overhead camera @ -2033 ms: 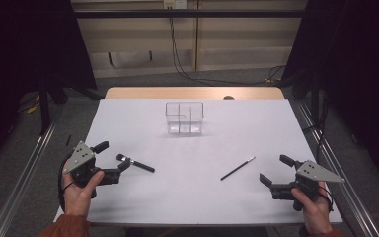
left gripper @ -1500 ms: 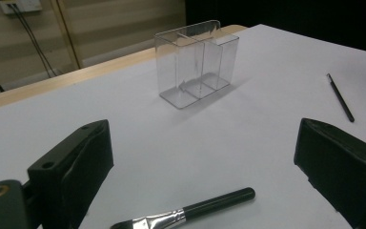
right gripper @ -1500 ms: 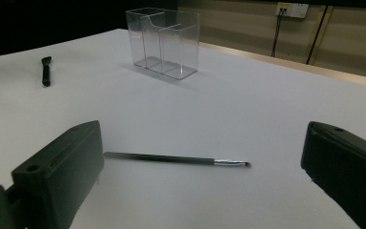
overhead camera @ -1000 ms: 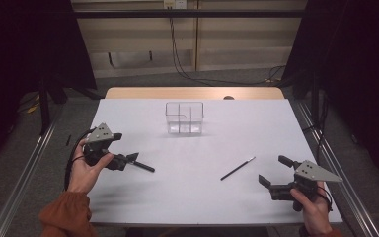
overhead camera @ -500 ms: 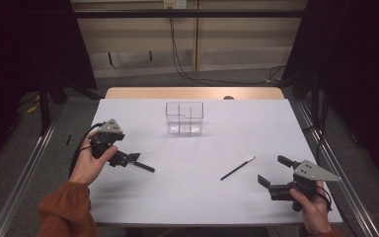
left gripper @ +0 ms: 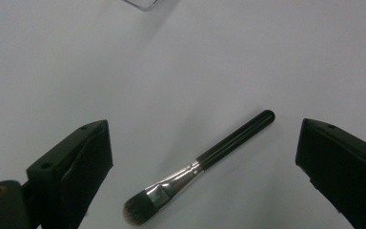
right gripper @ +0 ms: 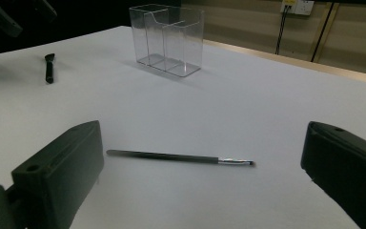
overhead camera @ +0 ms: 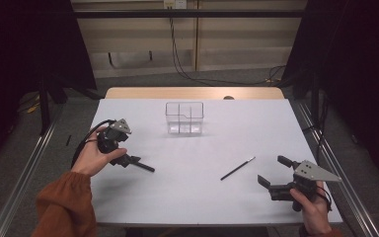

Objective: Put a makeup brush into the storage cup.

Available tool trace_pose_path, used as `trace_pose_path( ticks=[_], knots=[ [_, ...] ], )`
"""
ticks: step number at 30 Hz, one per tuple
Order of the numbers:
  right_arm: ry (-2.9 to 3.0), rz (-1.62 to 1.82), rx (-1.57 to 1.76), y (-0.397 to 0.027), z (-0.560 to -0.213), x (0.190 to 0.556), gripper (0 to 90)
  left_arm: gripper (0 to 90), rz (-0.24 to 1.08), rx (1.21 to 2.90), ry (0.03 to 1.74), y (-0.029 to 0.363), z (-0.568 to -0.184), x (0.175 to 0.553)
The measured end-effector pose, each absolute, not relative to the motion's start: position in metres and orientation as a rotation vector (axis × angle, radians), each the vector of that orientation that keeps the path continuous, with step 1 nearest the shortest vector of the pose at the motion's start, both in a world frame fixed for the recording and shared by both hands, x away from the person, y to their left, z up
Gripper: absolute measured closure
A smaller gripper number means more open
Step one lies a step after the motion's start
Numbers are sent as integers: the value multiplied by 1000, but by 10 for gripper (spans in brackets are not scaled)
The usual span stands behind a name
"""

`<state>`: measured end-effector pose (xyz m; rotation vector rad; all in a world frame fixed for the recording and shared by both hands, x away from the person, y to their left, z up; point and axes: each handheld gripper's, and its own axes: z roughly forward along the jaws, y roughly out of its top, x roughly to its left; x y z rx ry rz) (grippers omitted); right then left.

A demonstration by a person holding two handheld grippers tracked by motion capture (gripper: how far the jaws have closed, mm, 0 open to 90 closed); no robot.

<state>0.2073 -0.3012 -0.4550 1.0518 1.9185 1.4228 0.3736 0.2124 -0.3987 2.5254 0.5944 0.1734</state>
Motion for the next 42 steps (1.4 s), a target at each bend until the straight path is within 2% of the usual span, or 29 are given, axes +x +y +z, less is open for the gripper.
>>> trace_pose_path(
  ticks=[17,20,26,27,30,38,41,42],
  knots=[
    [1931,1425,1054,-301,-456,208,2,59,0,2730,552,207,-427,392],
    [1932,1424,1052,-301,-456,208,2,59,-25,2721,567,207,-430,394],
    [1939,1423,1048,-300,-456,208,2,58,-12,2756,555,205,-434,396],
    [1938,1424,1049,-300,-456,208,2,101,-10,2763,525,205,-436,396],
    [1941,1424,1047,-300,-456,208,2,155,-15,2765,534,205,-439,398],
    [1944,1422,1048,-300,-456,208,2,238,-27,2854,446,200,-450,401],
    [1944,1424,1047,-300,-456,208,2,215,-12,2862,471,199,-450,400],
    [1943,1424,1049,-300,-456,208,2,258,0,2857,469,199,-450,400]
  ],
)
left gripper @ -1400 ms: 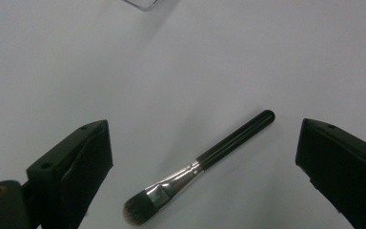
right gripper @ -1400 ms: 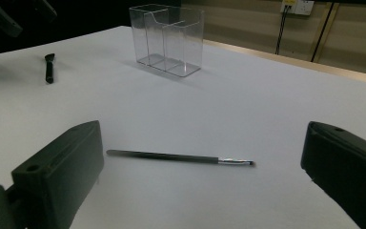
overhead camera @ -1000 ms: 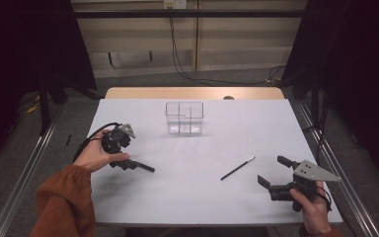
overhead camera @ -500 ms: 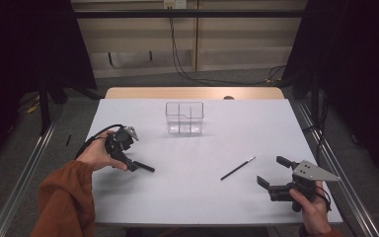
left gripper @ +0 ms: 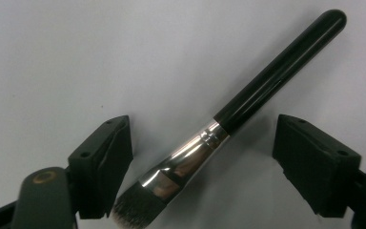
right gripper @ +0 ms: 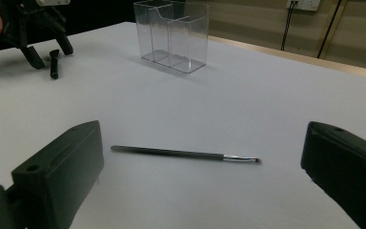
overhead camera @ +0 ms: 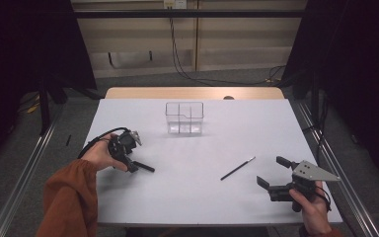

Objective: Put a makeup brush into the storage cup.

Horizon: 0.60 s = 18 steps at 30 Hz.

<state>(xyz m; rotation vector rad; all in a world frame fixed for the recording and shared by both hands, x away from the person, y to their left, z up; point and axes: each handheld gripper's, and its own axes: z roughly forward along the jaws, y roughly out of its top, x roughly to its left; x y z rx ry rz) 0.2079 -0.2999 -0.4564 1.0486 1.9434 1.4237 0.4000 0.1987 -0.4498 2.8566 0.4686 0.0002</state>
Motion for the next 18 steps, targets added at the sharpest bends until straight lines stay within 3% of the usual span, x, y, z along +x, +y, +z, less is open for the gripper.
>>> trace_pose_path(
  ticks=[7,13,18],
  knots=[
    [1944,1422,1048,-300,-457,208,2,325,-9,2890,448,195,-449,399],
    [1948,1424,1043,-299,-457,208,2,535,-36,2876,471,201,-447,402],
    [1945,1427,1050,-300,-457,208,2,589,-24,2882,488,200,-447,400]
  ],
)
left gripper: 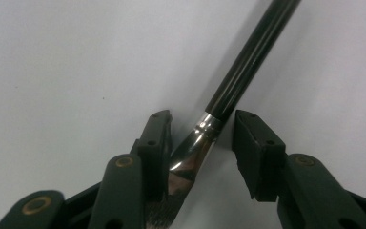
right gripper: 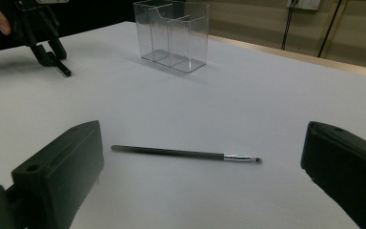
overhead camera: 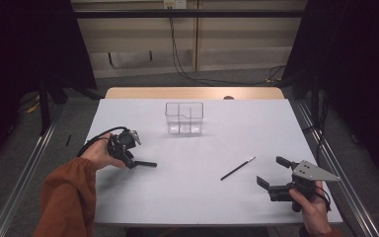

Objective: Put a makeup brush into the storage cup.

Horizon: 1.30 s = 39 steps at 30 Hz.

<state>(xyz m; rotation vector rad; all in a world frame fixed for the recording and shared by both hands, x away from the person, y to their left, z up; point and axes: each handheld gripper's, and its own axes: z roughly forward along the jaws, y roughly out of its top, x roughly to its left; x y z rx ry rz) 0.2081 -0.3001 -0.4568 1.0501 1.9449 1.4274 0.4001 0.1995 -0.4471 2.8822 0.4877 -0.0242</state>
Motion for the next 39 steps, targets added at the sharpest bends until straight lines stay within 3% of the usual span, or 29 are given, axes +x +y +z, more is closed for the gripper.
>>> trace_pose_path(
  ticks=[12,25,39],
  knots=[
    [1946,1428,1055,-300,-457,208,2,762,-55,2926,512,194,-446,401],
    [1947,1428,1054,-299,-457,208,2,771,-61,2948,553,189,-445,402],
    [1948,1425,1054,-299,-457,208,2,773,-76,2849,646,201,-443,400]
  ],
)
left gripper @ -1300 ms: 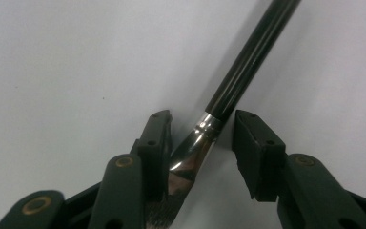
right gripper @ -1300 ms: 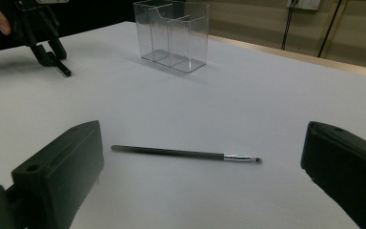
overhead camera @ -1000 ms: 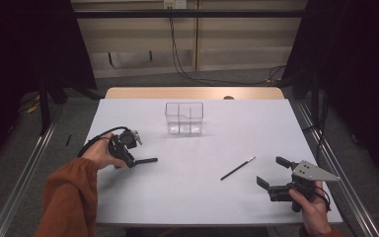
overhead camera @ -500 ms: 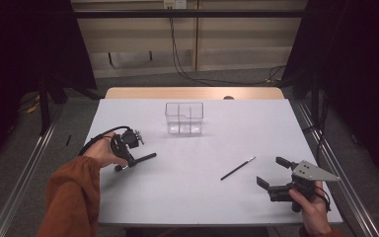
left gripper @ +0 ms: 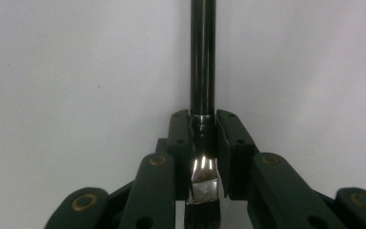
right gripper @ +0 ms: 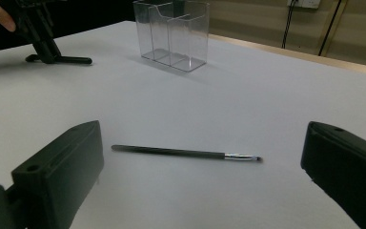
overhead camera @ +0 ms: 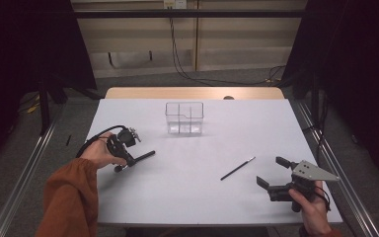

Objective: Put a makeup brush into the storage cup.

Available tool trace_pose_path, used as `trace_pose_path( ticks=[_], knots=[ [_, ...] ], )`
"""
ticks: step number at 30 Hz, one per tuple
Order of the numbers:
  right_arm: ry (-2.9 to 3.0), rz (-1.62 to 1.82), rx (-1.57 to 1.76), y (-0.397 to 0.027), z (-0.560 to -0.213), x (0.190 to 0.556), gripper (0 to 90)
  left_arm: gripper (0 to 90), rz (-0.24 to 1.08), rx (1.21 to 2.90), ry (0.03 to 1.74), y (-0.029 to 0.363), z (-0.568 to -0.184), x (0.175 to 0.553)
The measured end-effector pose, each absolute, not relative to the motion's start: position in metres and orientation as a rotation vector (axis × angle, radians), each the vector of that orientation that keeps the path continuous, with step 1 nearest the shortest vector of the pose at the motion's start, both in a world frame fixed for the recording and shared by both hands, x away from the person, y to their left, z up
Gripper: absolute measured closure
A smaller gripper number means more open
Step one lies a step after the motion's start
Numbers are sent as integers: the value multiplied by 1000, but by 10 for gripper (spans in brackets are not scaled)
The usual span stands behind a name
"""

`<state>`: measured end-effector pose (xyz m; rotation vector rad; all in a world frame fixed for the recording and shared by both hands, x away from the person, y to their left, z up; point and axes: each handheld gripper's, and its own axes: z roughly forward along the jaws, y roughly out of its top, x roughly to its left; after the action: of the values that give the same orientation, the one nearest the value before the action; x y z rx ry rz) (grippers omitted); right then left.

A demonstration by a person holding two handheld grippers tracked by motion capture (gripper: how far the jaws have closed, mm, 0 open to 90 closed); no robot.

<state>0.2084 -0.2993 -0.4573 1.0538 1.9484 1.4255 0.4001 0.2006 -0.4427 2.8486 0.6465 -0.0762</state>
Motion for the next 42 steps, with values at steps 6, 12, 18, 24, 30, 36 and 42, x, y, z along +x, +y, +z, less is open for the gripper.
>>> trace_pose_path(
  ticks=[6,12,18,24,30,36,42],
  knots=[
    [1947,1423,1055,-299,-457,209,2,772,-84,2773,698,210,-439,399],
    [1943,1429,1055,-300,-457,209,2,773,-86,2645,719,218,-425,395],
    [1944,1430,1056,-299,-457,208,2,772,-41,2504,763,230,-419,390],
    [1943,1429,1055,-299,-457,209,2,772,-5,2372,778,242,-421,382],
    [1943,1428,1055,-299,-457,209,2,773,30,2264,835,248,-421,377],
    [1941,1431,1052,-299,-457,208,2,772,58,2180,858,253,-425,374],
    [1940,1437,1048,-299,-457,209,2,772,141,2087,845,252,-421,364]
  ],
)
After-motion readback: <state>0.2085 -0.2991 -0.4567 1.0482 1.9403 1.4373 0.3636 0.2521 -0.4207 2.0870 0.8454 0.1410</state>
